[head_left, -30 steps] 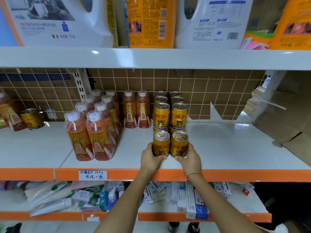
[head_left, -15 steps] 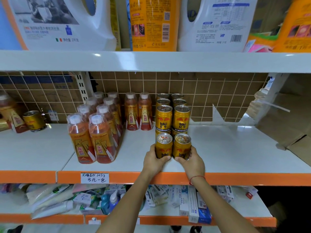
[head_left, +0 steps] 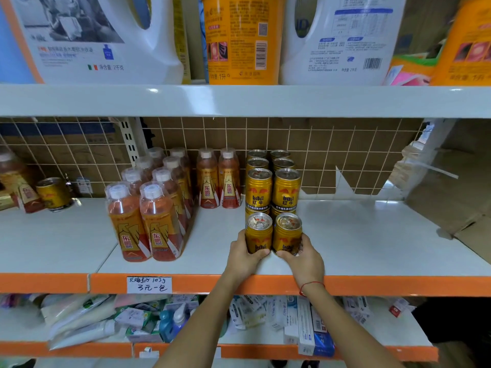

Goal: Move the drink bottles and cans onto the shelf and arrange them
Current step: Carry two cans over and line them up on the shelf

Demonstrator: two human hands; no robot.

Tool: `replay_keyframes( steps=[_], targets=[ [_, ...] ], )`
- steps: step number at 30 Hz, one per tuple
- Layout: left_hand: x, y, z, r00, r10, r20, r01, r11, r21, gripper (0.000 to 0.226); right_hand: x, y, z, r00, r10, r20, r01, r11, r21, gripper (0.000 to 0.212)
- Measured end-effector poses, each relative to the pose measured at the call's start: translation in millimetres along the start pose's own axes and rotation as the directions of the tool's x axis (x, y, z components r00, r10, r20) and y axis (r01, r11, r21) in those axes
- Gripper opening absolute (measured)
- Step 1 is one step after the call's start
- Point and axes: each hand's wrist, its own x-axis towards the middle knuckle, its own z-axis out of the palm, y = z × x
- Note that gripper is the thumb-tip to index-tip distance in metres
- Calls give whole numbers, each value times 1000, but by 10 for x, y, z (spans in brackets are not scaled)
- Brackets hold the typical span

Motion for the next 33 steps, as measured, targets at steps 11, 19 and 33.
replay_keyframes(
  steps=[11, 19, 33],
  targets=[
    [47, -58, 15, 1000, 3, 31, -2, 1000, -21, 66, -4, 1, -13, 1000, -5, 8, 5, 1000, -5, 73],
    [83, -141, 31, 999, -11, 45, 11, 1000, -8, 69, 2, 16, -13, 1000, -1, 15, 2, 1000, -14, 73],
    [89, -165, 24, 997, -63, 48, 61, 997, 54, 69, 7, 19, -12, 1000, -8, 25, 9, 999, -36, 71]
  ],
)
